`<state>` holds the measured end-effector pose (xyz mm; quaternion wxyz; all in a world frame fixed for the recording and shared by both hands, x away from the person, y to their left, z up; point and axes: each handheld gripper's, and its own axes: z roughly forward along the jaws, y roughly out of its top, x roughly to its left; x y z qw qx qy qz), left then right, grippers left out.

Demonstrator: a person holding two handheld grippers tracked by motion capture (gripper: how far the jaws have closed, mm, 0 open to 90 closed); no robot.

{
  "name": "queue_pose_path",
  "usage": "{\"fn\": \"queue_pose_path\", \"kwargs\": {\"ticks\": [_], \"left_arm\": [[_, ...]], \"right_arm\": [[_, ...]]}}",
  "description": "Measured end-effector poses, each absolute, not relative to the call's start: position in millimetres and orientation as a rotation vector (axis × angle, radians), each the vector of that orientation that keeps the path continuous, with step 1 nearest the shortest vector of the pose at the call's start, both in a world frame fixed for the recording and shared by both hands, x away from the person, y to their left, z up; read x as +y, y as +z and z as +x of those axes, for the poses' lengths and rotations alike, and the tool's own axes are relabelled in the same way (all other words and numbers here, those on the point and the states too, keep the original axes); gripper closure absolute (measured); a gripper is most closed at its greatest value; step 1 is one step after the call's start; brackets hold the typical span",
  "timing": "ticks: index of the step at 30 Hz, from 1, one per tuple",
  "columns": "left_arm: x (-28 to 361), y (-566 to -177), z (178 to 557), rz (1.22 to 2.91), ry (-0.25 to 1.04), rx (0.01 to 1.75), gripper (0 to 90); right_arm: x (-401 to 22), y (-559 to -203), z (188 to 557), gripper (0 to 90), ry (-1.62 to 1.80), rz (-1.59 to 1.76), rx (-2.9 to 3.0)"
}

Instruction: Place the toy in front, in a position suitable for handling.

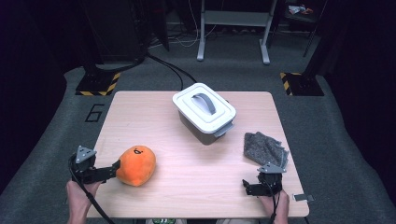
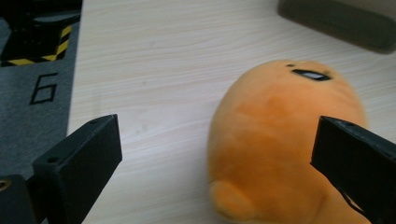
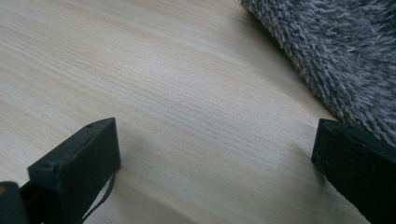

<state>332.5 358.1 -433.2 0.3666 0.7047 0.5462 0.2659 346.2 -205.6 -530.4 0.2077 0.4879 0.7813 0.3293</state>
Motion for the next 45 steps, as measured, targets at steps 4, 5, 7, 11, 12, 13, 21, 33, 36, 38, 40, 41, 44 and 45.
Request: {"fn": "queue_pose_path", "kwargs": {"ticks": [4,5,7,11,12,13,21,33,36,38,40,41,44,45], "left_arm": [[343,-432,334,1.838,0.649,1.358,1.2],[340,-433,335,1.852,0.642,1.352,1.3],[331,-436,337,1.862,0.607,1.336,1.6],[324,-440,341,1.890,0.569,1.318,1.2],[322,-441,342,1.886,0.570,1.313,1.3],[321,-442,342,1.902,0.557,1.308,1.3],[314,-457,350,1.935,0.536,1.346,7.1],[315,-469,349,1.957,0.519,1.359,29.1],[313,-469,347,1.951,0.542,1.356,41.5],[313,-469,346,1.951,0.543,1.357,46.8],[311,-469,344,1.956,0.562,1.348,48.9],[311,-468,344,1.955,0.570,1.343,51.1],[309,-467,342,1.967,0.579,1.325,56.4],[309,-466,342,1.958,0.591,1.313,58.7]], "right_arm": [[-206,-530,346,0.2,0.917,1.358,2.175],[-206,-530,346,0.3,0.917,1.358,2.176],[-206,-530,346,0.3,0.918,1.357,2.176],[-206,-530,346,0.3,0.918,1.357,2.176],[-206,-530,346,0.4,0.919,1.358,2.175],[-206,-530,346,0.4,0.919,1.358,2.175],[-206,-530,346,0.7,0.921,1.352,2.178],[-205,-530,347,1.2,0.922,1.348,2.178],[-206,-530,347,1.5,0.923,1.345,2.180],[-206,-530,347,1.6,0.924,1.344,2.179],[-206,-530,347,1.6,0.923,1.344,2.180],[-206,-530,347,1.6,0.923,1.345,2.180],[-206,-530,346,2.1,0.925,1.343,2.180],[-206,-530,346,2.1,0.927,1.343,2.177]]}}
